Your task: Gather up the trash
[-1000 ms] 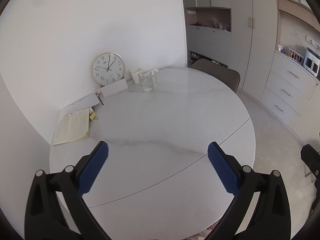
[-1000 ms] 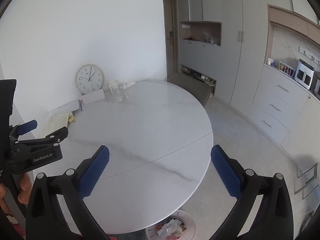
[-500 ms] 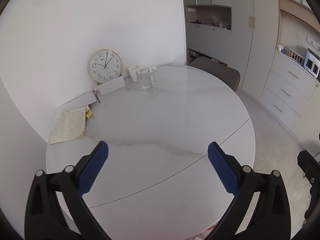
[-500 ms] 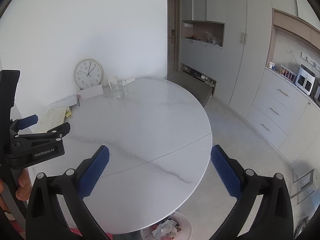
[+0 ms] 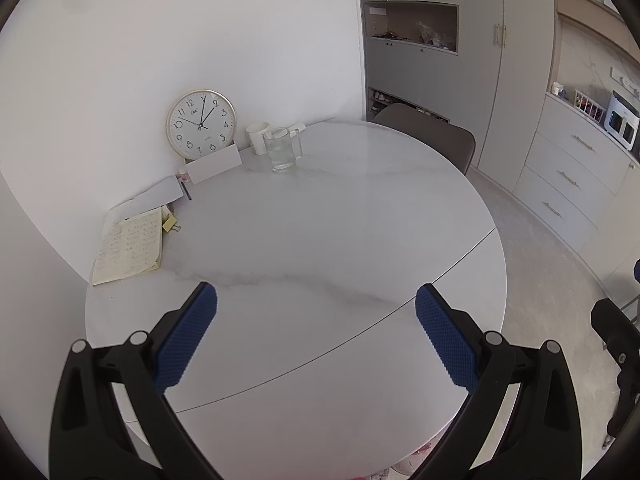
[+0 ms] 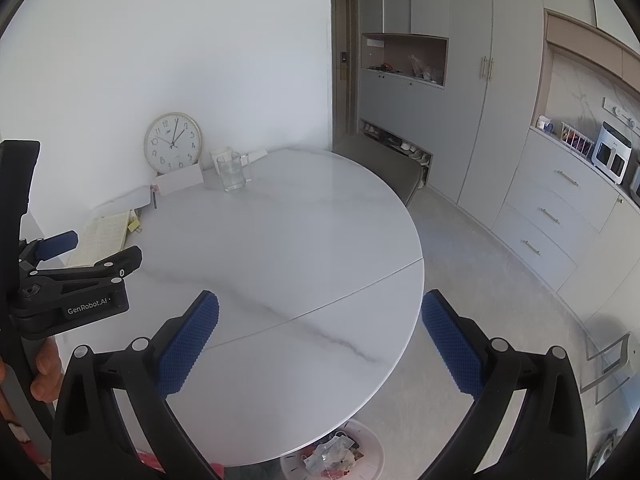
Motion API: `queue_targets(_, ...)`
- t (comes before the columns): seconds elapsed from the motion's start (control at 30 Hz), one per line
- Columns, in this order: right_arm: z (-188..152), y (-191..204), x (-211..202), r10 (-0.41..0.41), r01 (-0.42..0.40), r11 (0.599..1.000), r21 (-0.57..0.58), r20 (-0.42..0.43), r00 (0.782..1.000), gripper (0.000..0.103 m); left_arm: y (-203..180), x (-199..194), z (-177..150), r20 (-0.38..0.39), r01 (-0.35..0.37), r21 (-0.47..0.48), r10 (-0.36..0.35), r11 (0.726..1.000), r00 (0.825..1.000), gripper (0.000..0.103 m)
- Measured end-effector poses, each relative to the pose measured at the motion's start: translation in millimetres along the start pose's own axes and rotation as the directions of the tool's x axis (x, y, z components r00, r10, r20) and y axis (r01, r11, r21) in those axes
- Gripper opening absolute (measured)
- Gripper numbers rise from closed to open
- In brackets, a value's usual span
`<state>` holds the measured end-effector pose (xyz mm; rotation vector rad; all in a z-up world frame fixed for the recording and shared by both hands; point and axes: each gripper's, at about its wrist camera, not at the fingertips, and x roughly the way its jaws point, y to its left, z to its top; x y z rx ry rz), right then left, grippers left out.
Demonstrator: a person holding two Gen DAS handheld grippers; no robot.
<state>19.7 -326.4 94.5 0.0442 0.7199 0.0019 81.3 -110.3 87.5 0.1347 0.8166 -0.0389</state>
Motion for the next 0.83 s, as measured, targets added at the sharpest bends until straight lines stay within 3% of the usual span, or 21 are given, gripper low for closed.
queue_targets(0.33,0,1,9,0.011,-0.011,1.000,0.000,-0.019,1.000,0.101,-2,12,0,-0.011,0.081,-0.006,-0.081,0.997,0.997,0.095)
queue_targets(0.83,-3,2,12,0.020,-0.020,1.000,0.001,-0.034,0.999,0.101,-2,24,-3,-0.037,0.042,-0.014,-0.042,0.999,0.998,0.095)
